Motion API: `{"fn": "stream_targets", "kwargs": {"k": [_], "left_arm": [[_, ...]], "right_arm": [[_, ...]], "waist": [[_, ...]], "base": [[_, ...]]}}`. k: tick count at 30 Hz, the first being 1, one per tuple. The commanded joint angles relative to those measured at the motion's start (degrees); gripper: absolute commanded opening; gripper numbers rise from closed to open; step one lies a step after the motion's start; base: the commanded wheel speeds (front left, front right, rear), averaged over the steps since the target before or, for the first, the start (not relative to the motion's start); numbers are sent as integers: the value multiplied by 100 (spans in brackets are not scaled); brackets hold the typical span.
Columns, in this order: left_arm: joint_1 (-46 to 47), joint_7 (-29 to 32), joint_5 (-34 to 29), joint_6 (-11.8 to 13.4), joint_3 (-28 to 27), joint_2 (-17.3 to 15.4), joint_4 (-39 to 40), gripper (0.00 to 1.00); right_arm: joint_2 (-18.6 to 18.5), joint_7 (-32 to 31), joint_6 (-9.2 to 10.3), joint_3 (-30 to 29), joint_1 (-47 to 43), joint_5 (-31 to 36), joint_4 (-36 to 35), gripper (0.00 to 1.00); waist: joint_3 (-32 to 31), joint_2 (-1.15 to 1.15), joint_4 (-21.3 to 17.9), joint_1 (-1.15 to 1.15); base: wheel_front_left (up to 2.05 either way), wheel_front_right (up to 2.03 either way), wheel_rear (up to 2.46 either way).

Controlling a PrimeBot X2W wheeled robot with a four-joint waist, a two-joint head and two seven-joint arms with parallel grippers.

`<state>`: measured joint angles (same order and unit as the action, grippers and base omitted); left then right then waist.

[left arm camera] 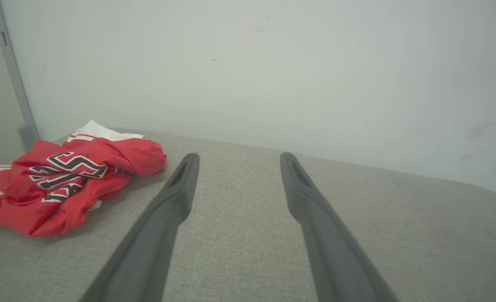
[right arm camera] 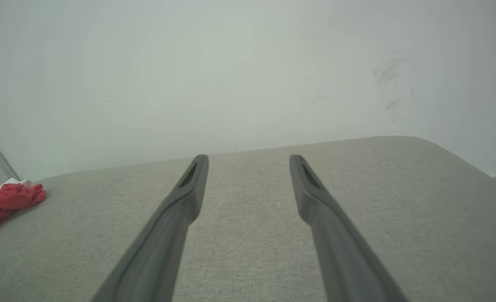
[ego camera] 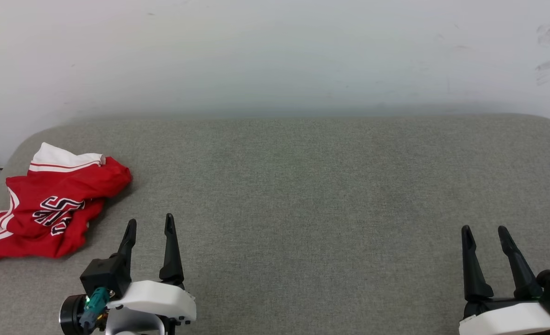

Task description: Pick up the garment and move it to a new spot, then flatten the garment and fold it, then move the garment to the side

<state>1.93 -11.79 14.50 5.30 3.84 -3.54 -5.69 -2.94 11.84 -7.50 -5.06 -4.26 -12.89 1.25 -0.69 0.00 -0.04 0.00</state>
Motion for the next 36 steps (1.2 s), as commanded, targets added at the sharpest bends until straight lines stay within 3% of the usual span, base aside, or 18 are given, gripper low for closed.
{"fn": "stream_targets", "kwargs": {"k": [1,27,36], "left_arm": [[-33,-51,-135,32,27,-33,53,100],[-153,-327,-1081,-72,10,33,-18,100],[-148,-343,-834,-256,-119,59,-118,100]], "right_arm": [[7,47,2,-8,-49,126,-69,100],[11,330,3,30,-198,881,-324,100],[11,338,3,-15,-211,602,-280,100]], "waist": [[-3,0,1,0],[-39,0,6,0],[-39,0,13,0]], "base": [[0,0,0],[0,0,0],[0,0,0]]}}
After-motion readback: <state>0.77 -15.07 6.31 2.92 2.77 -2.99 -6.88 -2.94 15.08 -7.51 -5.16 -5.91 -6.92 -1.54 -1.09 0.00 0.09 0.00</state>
